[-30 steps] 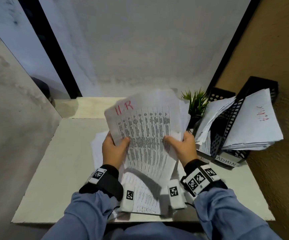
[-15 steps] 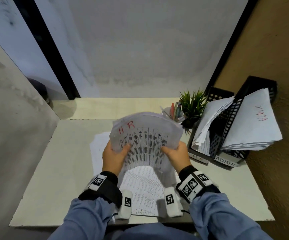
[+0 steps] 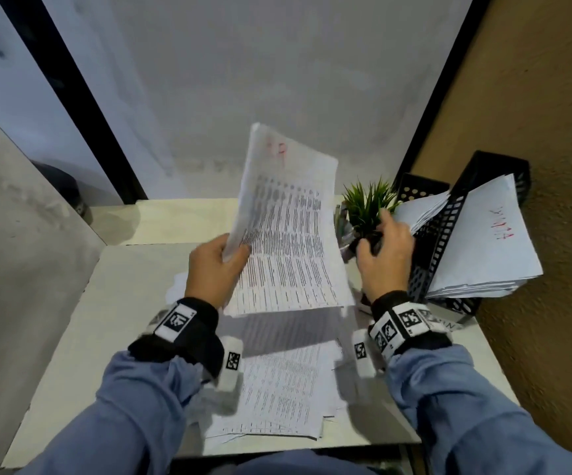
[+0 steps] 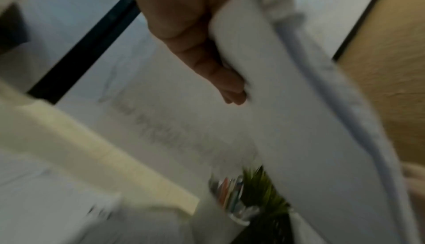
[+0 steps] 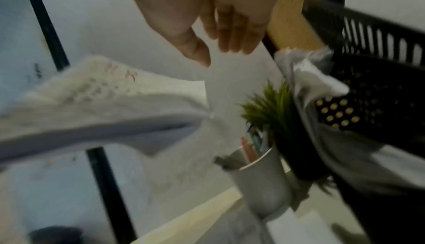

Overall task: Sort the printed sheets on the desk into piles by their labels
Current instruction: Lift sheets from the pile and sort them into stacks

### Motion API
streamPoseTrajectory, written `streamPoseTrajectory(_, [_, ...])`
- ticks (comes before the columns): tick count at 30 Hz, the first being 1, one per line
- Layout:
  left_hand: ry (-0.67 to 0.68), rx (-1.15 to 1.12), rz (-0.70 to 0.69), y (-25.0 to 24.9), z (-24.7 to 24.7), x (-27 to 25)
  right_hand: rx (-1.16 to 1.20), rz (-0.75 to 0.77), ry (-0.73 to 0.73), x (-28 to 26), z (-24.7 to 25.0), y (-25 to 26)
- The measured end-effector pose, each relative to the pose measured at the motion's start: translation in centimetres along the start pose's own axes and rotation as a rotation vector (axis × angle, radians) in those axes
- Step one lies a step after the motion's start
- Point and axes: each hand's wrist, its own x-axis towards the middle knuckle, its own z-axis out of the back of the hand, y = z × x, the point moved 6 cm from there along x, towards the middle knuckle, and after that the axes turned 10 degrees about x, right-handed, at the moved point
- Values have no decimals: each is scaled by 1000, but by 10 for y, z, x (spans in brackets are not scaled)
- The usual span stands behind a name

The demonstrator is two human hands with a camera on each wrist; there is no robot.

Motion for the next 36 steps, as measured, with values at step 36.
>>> streamPoseTrajectory(36, [479,661,-365,-166,-244,58,-273,-286,194,69,39,-61])
